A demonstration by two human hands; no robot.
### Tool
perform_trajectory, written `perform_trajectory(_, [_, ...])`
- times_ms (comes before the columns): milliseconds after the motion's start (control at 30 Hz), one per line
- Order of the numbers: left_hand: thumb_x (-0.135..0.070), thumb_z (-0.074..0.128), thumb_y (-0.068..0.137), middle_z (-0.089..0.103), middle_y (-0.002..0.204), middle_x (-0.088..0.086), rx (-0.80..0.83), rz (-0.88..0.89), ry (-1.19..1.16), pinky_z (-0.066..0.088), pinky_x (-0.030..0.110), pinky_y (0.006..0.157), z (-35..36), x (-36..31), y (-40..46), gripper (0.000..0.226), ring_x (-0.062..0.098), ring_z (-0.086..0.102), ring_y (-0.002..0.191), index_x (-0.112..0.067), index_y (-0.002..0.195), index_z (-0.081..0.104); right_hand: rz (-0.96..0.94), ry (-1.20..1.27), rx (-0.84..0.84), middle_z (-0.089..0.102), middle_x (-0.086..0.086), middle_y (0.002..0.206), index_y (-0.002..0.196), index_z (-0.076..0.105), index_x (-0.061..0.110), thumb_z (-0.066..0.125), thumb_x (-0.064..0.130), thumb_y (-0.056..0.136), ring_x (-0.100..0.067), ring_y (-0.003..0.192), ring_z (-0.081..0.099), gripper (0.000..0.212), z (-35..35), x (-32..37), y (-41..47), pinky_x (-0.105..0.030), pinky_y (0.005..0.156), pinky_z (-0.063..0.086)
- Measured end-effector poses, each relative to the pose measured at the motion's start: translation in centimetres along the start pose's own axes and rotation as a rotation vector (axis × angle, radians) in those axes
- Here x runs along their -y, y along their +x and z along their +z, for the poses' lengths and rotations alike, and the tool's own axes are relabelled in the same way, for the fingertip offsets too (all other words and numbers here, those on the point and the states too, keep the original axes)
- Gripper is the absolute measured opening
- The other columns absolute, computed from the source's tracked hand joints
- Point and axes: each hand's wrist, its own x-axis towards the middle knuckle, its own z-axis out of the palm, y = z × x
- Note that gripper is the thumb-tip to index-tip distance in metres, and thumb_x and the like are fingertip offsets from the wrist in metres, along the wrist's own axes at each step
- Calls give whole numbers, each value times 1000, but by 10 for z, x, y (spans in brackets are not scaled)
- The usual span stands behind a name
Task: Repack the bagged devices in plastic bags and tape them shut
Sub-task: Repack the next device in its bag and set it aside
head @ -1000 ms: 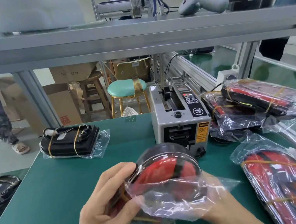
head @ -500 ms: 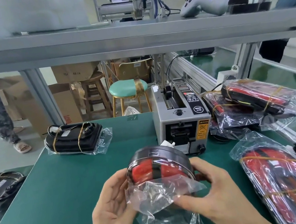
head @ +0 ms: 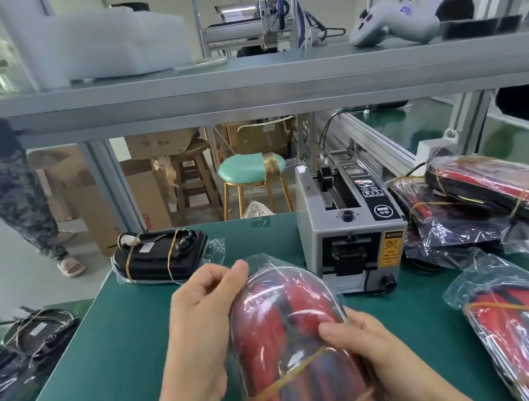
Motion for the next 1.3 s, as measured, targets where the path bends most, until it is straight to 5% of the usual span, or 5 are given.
perform_trajectory(167, [-32,68,80,58,76,-10,-282,556,791,40,28,69,-15,-6,4,16,9,55,78,-28,70,57,105,27,-30,74,-16,96,95,77,8,68,37,80,-23,84,73,33,0,-3,7,-24,67,55])
perform_trajectory(333, [-49,47,92,51,113,-36,432,605,1004,29,16,101,-21,9,5,25,-9,41,116,-47,111,62,83,-124,50,71,-11,114,114,70,13,65,41,87,-23,110,65,40,6,-3,14,-31,95,51])
perform_trajectory(700, [-44,71,78,54,118,-12,-447,56,532,41,30,90,-68,28,-11,48,9,52,111,-38,121,50,-186,-997,-188,57,11,83,90,56,28,68,57,71,-4,76,55,37,75,14,66,-18,64,40])
perform_trajectory(900, [-45,62,77,75,95,2,-69,-253,-558,53,33,74,-73,20,9,37,14,71,87,-16,94,77,-832,-1654,-184,61,6,86,96,68,22,64,27,73,-15,78,57,24,149,-2,110,-26,63,43])
perform_trajectory(1300, [-32,55,91,67,103,1,-382,-418,-623,48,42,82,-129,59,100,12,22,63,93,-22,94,62,-386,-1337,49,57,33,104,105,65,48,56,56,73,10,97,55,35,97,-21,45,-5,88,39])
